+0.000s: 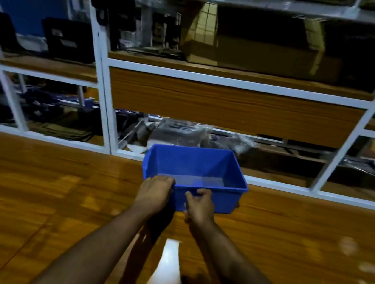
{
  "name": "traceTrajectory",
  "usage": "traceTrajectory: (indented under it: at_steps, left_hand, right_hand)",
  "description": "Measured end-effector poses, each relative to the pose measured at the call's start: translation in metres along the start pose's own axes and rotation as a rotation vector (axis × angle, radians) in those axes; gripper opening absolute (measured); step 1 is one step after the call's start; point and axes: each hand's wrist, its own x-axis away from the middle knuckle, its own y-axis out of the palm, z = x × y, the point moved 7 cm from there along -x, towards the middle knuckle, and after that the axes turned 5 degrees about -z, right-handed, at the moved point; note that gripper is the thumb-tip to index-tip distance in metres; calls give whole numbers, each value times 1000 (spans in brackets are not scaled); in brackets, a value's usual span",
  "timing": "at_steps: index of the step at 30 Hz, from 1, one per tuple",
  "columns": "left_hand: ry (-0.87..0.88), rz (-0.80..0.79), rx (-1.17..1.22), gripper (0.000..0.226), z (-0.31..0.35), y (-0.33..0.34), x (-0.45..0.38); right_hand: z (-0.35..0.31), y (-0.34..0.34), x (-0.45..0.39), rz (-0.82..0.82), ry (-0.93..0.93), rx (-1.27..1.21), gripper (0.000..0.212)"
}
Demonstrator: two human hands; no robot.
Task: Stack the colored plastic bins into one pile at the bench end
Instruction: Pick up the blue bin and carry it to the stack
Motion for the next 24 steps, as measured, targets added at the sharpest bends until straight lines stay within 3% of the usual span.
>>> traceTrajectory:
  at_steps: [3,5,9,13,16,20,22,24]
  left_hand:
    - [48,-9,44,21,17,3,3]
    - [85,-4,70,20,32,3,9]
    - [175,-41,80,22,68,10,18]
    - [206,-264,317,30,90,17,18]
    - [122,-255,562,22,78,9,14]
    - [-21,21,352,27,24,-19,3]
    - [-187,0,245,35,-8,-15,4]
    - [-365,-111,385,30,-30,0,15]
  right_hand:
    - [6,0,-4,22,154,-397,24]
    - [6,-11,-7,60,167,-494,19]
    - [9,-46,-5,155,178,-466,27]
    - [14,-78,2,165,172,-379,15]
    - [15,-95,9,69,166,-389,20]
    - [12,-121,16,-42,115,-271,11]
    - [13,-132,18,-75,104,-211,15]
    - [13,-136,20,-103,97,-187,24]
